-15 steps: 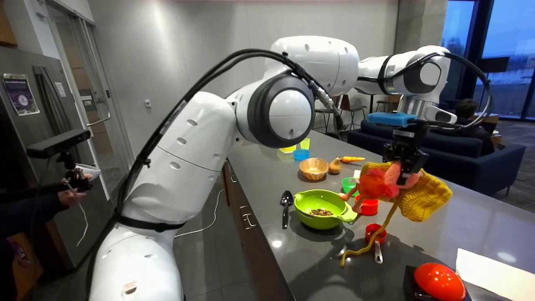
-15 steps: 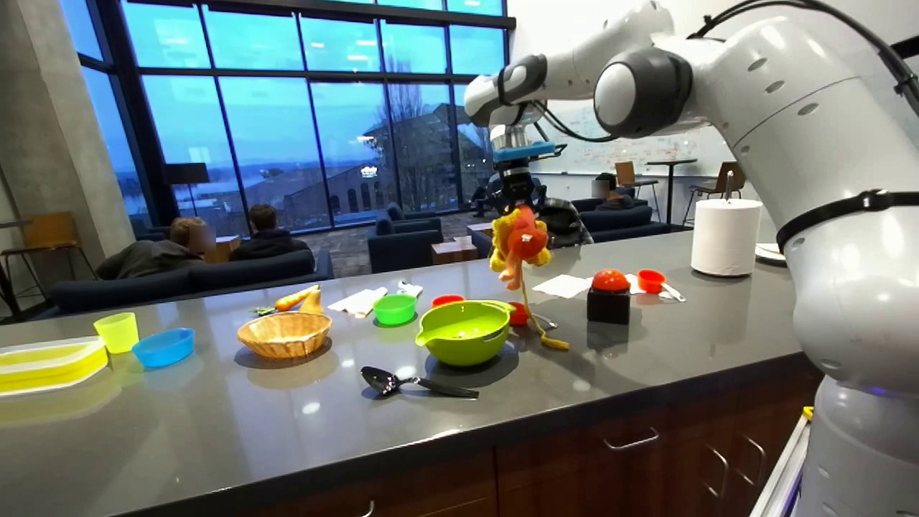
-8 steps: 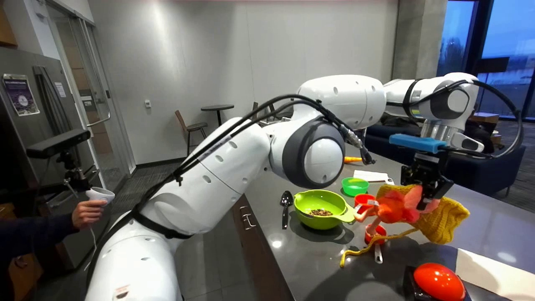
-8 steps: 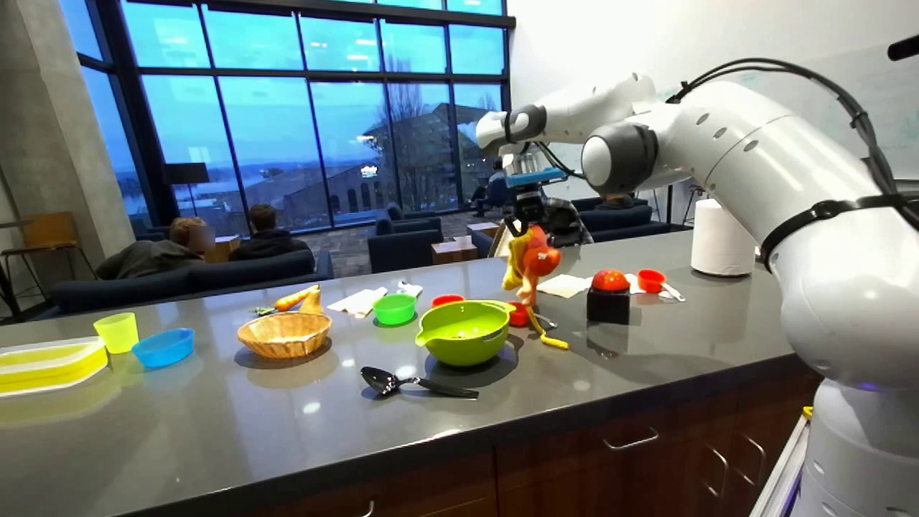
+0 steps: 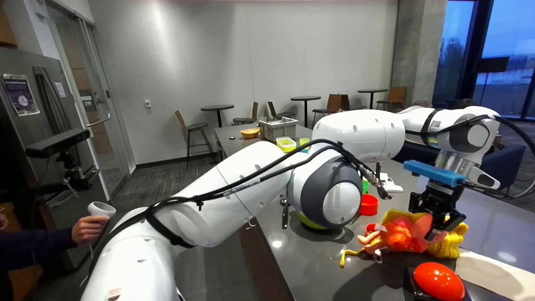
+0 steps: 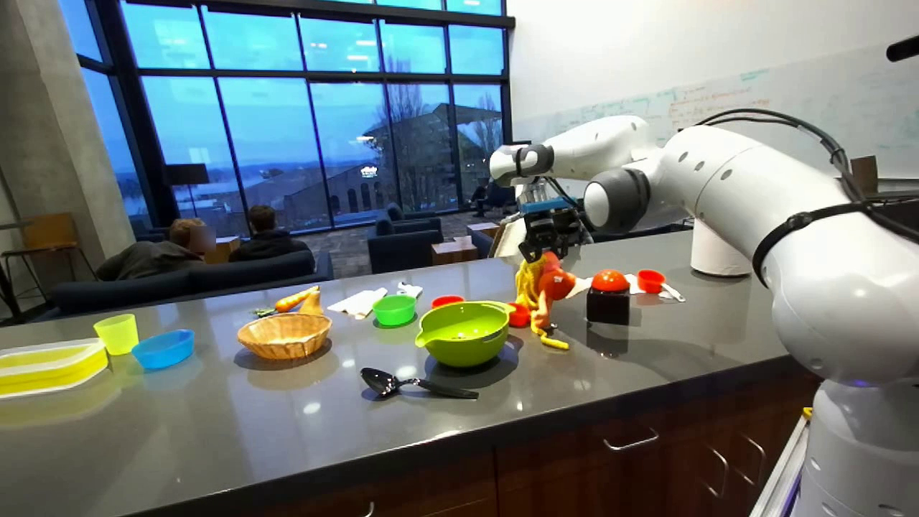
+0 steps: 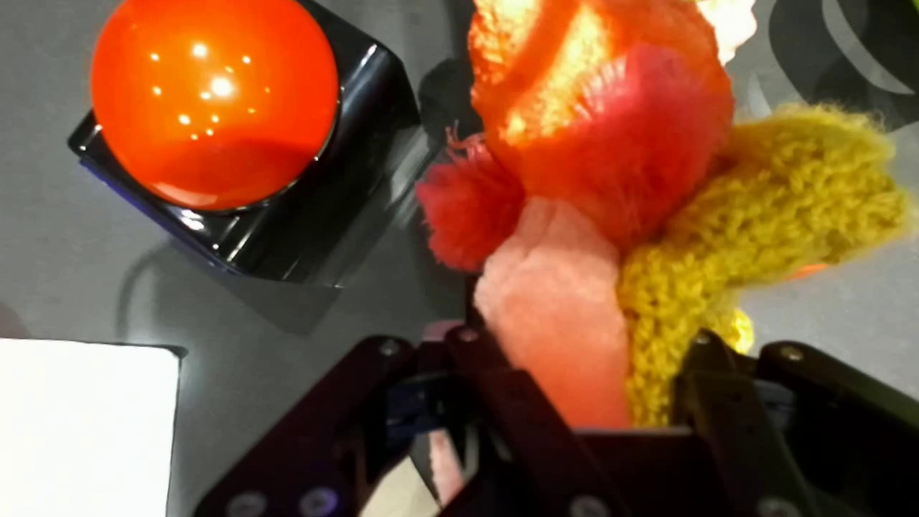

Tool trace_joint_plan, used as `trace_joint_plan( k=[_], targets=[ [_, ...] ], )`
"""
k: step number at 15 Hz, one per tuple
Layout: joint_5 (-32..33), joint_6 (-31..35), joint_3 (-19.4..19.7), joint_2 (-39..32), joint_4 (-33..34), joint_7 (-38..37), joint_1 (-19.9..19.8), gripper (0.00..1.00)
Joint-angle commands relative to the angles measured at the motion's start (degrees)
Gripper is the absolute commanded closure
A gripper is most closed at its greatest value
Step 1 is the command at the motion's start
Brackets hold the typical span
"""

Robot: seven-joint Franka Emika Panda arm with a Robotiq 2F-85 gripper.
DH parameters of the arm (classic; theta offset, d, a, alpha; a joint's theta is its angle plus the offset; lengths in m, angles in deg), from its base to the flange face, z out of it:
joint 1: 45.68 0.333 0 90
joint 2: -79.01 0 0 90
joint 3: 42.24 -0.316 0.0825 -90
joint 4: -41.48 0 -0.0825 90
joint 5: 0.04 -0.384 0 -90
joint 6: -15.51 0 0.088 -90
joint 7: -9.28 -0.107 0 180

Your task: Move the yellow cloth and plush toy backwards then lift up the yellow cloth and set it back down on the counter.

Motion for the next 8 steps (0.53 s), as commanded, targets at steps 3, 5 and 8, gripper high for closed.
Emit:
trace_joint_plan(
  k=[3, 5, 8],
  targets=[
    [-0.37, -6.04, -1.34, -4.65, 8.83, 1.23, -2.11, 0.14],
    [-0.18, -7.55, -1.49, -4.98, 10.34, 1.17, -2.18, 0.00],
    [0.08, -9.20, -1.78, -5.09, 12.37, 1.18, -2.05, 0.00]
  ],
)
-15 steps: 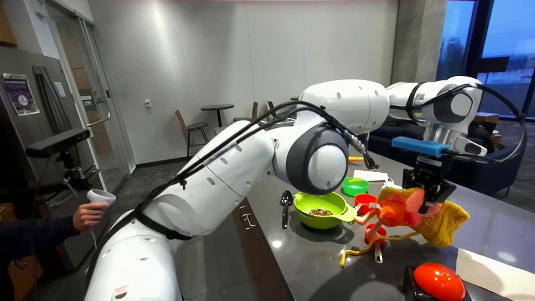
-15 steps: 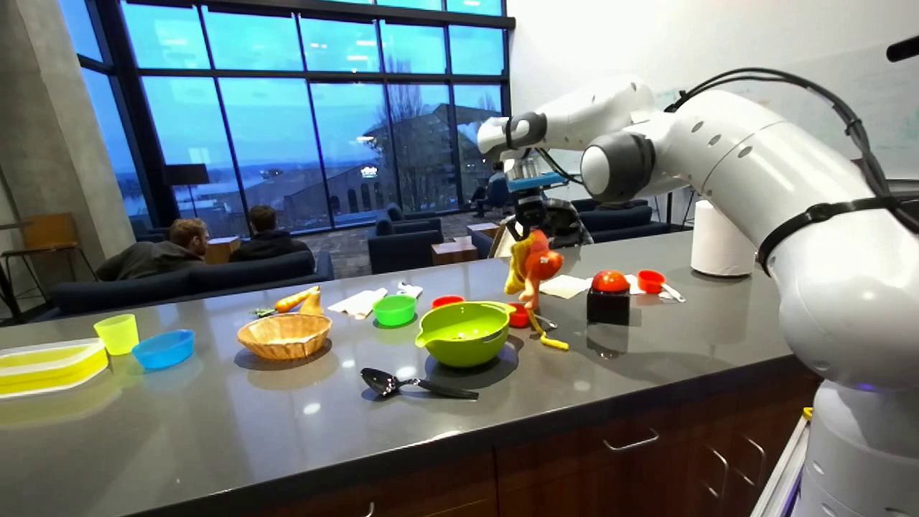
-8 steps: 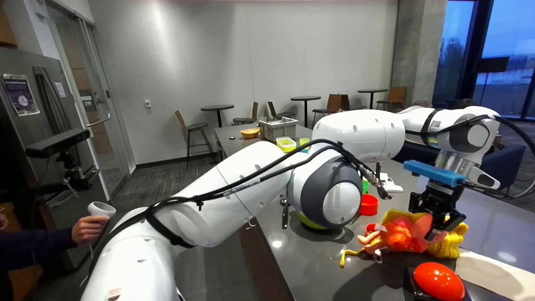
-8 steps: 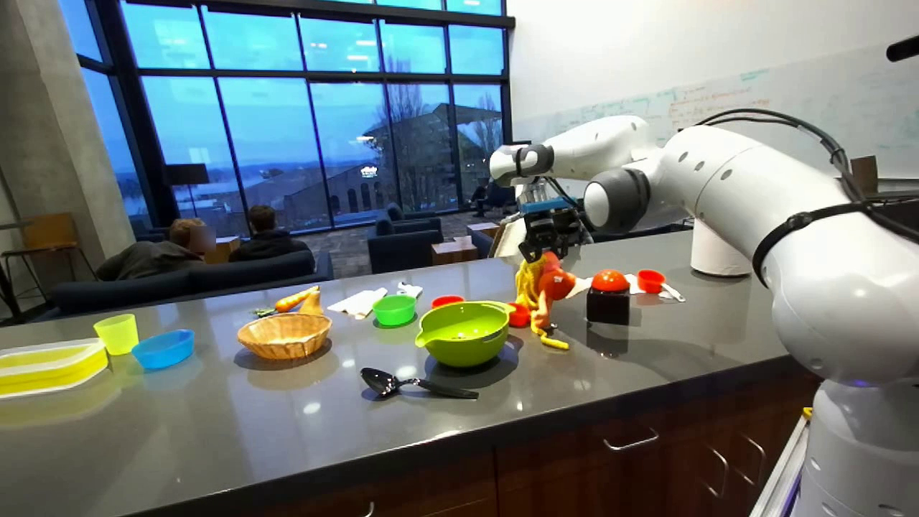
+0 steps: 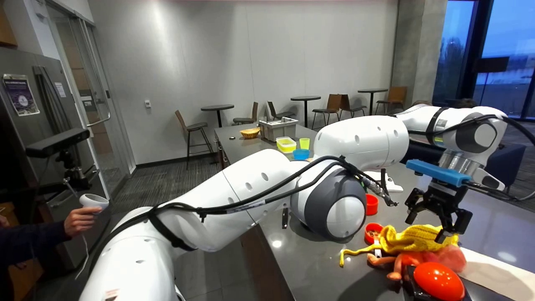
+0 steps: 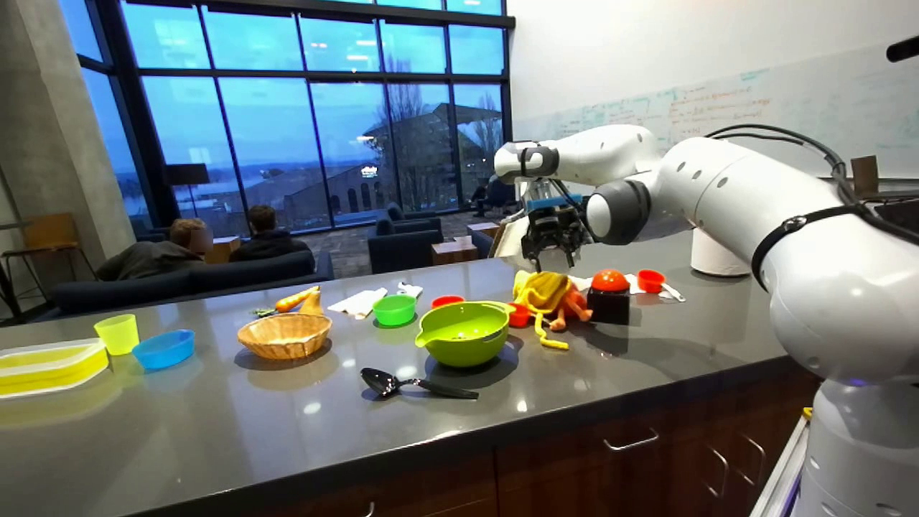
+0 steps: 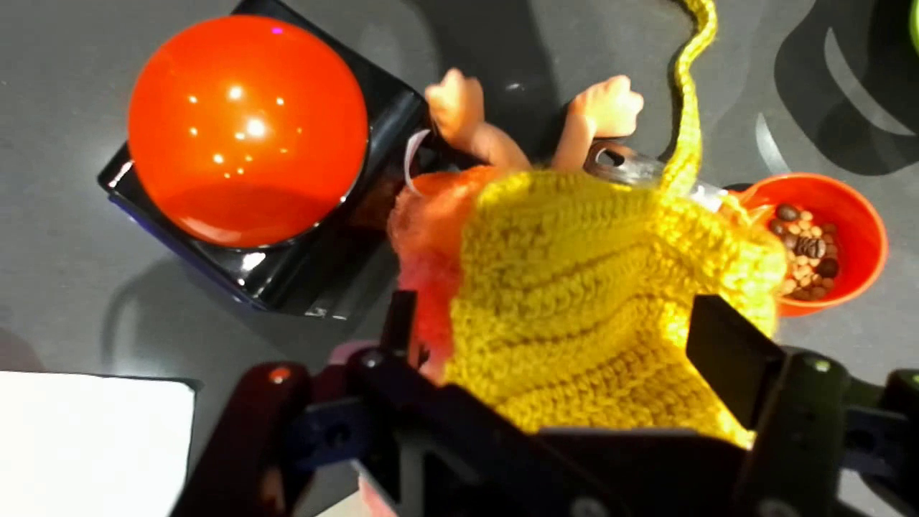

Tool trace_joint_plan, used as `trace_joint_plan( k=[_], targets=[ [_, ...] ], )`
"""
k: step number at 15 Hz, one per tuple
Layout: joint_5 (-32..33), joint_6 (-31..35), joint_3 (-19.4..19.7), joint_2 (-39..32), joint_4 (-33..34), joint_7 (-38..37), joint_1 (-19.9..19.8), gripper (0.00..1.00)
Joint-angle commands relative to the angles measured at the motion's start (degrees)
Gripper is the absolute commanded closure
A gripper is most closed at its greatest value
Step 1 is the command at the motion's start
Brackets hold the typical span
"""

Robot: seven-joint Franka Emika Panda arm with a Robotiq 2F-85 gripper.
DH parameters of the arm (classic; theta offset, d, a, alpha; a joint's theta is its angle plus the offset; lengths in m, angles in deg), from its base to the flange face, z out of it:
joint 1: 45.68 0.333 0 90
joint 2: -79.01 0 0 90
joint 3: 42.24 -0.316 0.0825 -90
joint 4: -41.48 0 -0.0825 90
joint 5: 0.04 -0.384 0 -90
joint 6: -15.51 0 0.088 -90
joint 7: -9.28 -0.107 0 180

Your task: Move the yellow cloth and plush toy backwards then lift up the yellow cloth and set it back down on the counter.

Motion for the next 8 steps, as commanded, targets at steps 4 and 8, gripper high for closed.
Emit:
trace_joint_plan(
  k=[4, 8],
  targets=[
    [-0.80, 1.37, -1.72, 2.09, -0.29, 3.50, 0.08, 0.00],
    [-2.69, 6.32, -4.73, 1.41, 0.23, 10.44, -0.18, 0.00]
  ],
)
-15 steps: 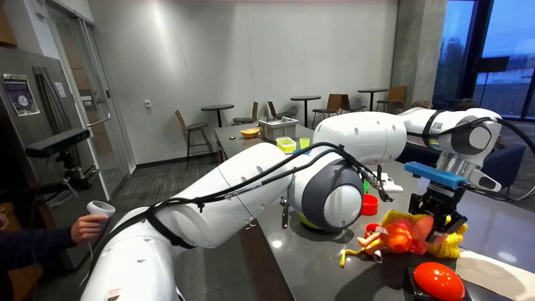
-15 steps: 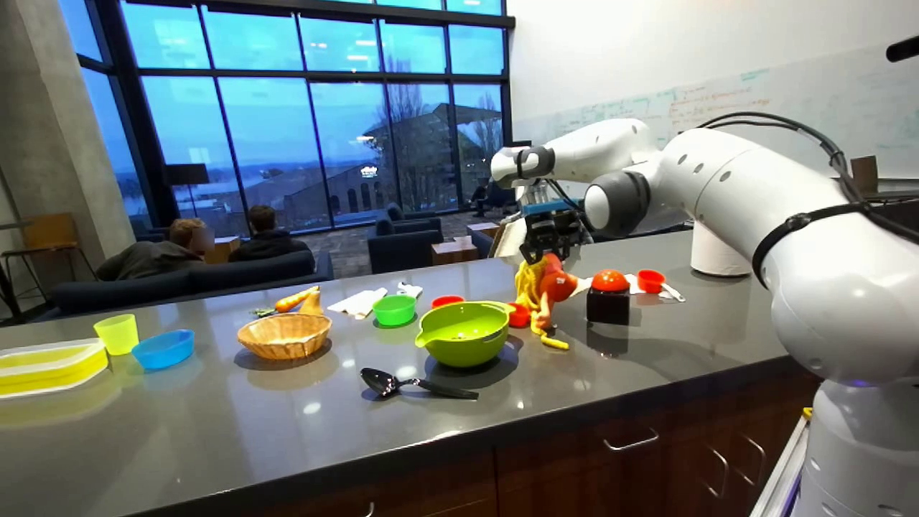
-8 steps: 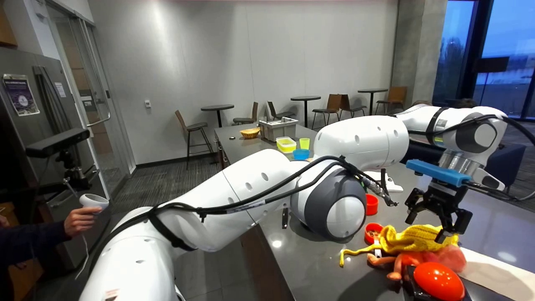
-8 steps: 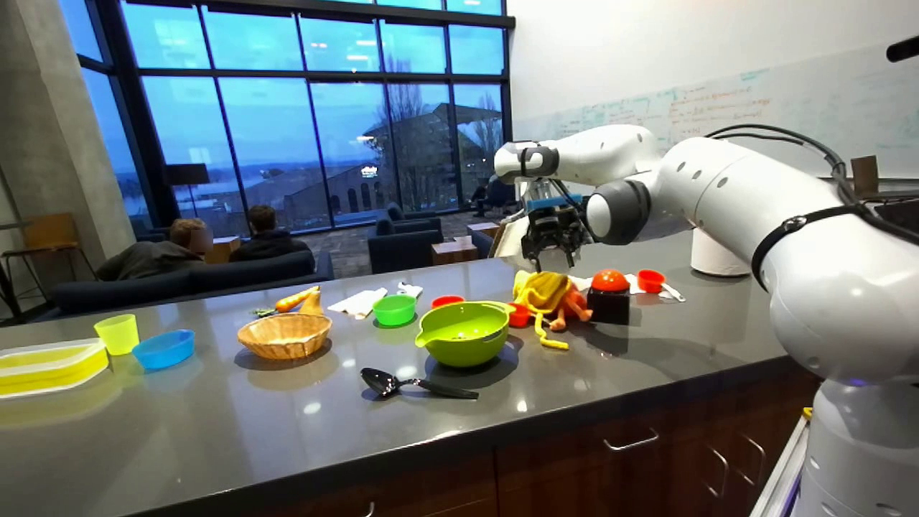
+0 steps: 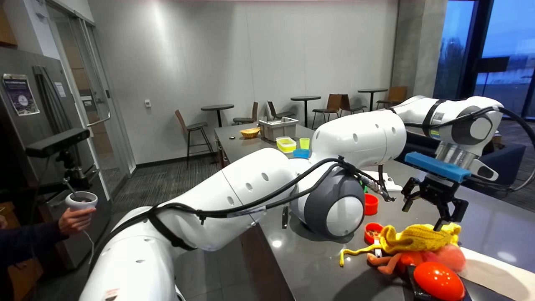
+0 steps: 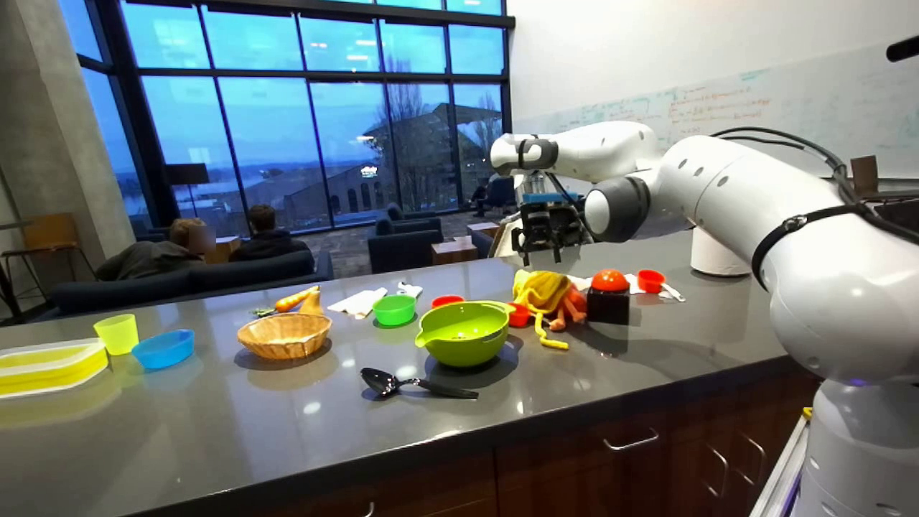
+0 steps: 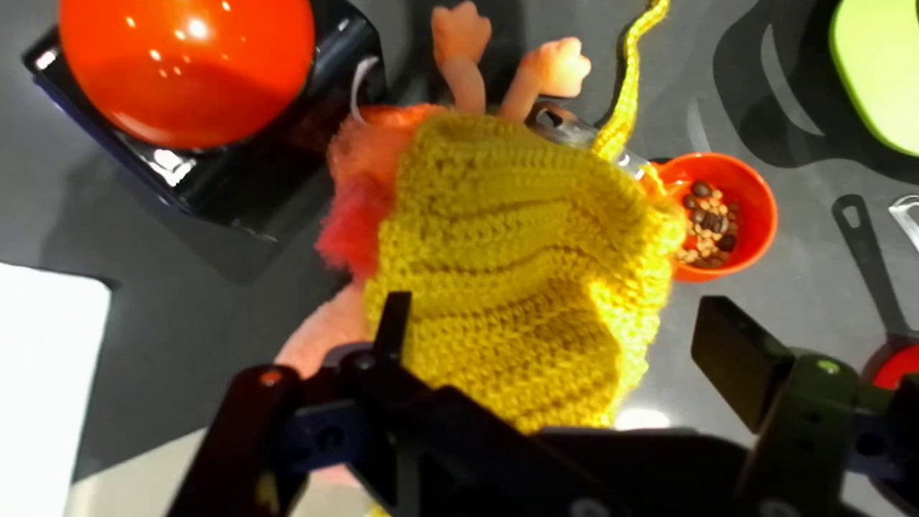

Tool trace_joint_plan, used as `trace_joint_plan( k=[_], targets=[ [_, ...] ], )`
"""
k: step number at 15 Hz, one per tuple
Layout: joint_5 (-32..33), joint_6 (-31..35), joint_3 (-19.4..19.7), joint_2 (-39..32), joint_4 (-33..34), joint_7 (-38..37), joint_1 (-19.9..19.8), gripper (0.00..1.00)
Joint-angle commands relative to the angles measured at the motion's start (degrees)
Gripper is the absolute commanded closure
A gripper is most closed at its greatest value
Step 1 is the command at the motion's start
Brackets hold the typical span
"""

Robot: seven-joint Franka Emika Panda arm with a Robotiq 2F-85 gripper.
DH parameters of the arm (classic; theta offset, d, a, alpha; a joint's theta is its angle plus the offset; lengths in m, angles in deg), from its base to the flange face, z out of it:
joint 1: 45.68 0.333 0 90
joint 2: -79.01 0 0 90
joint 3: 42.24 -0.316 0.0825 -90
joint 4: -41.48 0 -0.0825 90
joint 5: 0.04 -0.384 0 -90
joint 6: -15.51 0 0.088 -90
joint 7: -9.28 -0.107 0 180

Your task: Move the yellow cloth and plush toy backwards then lift up the yellow cloth and set it back down on the counter.

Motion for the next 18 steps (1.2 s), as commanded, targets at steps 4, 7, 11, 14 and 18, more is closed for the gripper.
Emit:
trace_joint_plan(
  k=[4, 7, 11, 14, 18],
  targets=[
    [-2.18, 5.89, -3.51, 0.06, -2.09, 9.15, -0.47, 0.00],
    [-2.13, 6.51, -4.12, -1.66, -2.01, 11.49, -0.80, 0.00],
    [-1.61, 7.10, -3.79, -3.94, -1.83, 14.20, -0.79, 0.00],
    [-1.66, 7.59, -3.82, -5.49, -1.95, 15.56, -0.77, 0.00],
    [-1.97, 7.66, -4.22, -7.42, -0.36, 16.45, -0.83, 0.39]
  ],
)
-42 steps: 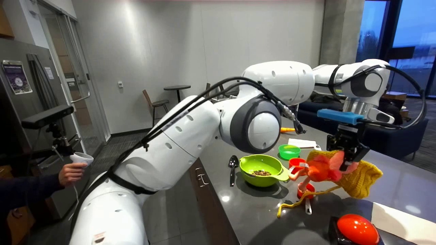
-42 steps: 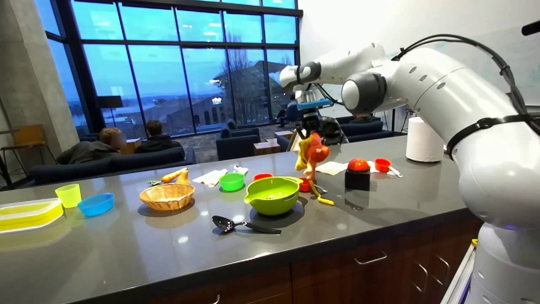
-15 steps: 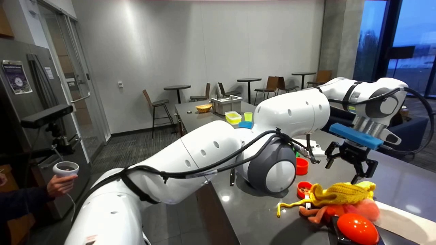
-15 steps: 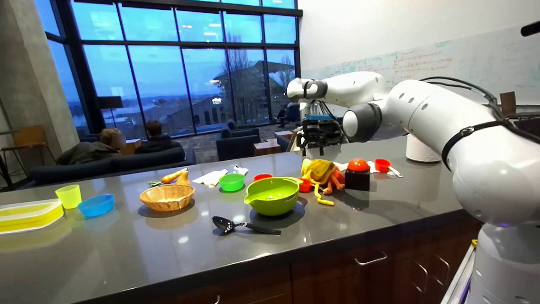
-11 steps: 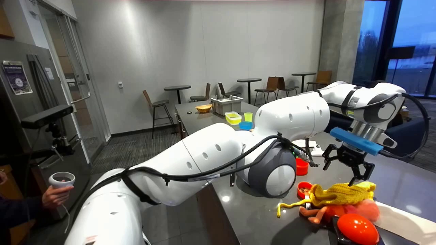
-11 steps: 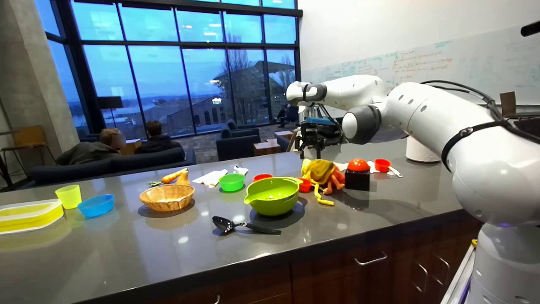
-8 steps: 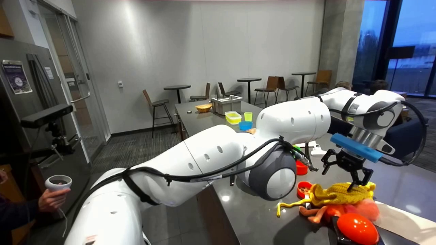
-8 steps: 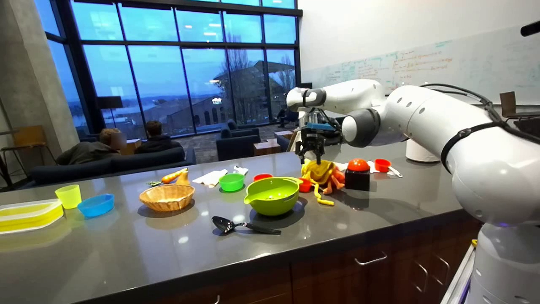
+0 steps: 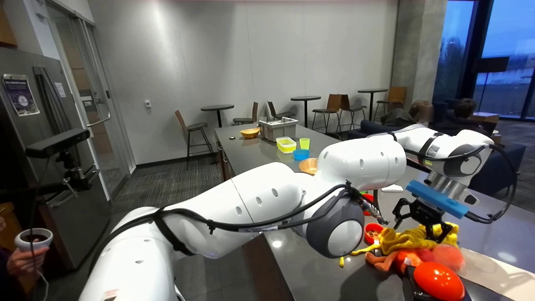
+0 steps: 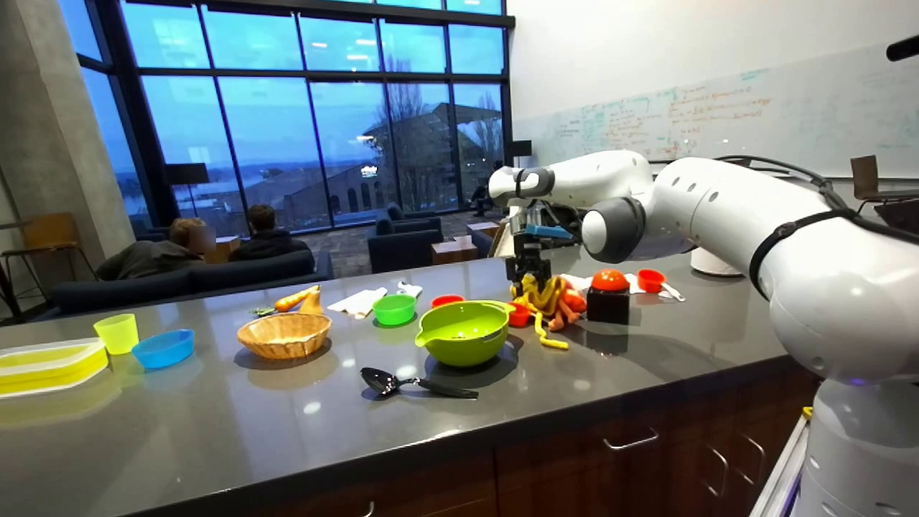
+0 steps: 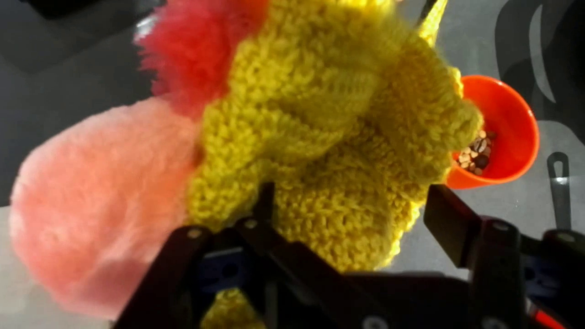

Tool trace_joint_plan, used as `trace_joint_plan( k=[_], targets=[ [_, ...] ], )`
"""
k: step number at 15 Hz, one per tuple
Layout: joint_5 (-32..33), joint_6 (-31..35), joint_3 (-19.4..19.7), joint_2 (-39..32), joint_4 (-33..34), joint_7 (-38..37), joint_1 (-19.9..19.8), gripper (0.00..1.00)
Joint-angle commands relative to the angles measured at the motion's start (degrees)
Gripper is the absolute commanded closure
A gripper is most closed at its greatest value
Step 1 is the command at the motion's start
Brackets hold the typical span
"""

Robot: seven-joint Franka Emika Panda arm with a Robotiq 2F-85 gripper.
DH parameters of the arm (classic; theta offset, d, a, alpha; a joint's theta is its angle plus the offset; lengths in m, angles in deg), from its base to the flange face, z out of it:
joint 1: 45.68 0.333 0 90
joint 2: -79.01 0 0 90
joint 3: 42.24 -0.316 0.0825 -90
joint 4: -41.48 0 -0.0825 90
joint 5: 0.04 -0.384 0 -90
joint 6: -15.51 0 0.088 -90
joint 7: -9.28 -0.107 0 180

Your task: Move the yellow cloth and plush toy backwards then lift up the yellow cloth and set it back down on the counter.

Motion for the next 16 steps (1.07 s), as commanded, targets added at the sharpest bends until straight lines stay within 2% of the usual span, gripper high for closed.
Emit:
trace_joint_plan(
  k=[1, 2, 3, 4, 7, 8, 10, 11, 16],
  targets=[
    [-0.47, 0.77, -0.61, -0.61, 0.34, 1.59, -0.38, 0.49],
    [-0.15, -1.46, -0.82, -3.25, 5.39, 1.40, -0.24, 0.56],
    [-0.08, -1.62, -0.83, -3.21, 5.65, 1.50, -0.18, 0.66],
    [-0.28, 0.07, -0.58, -0.97, 1.89, 1.96, -0.26, 0.73],
    [-0.24, -0.26, -0.49, -0.90, 2.84, 2.04, -0.17, 0.94],
    [0.06, -1.43, -0.81, -1.99, 5.27, 1.75, -0.12, 0.99],
    [0.12, 0.04, -0.77, 0.37, 1.96, 1.51, 0.00, 1.00],
    [0.22, -0.04, -0.70, 0.57, 1.94, 1.36, 0.13, 0.97],
    [0.79, -2.61, -0.29, 3.48, 1.99, -0.38, 1.41, 0.98]
  ],
)
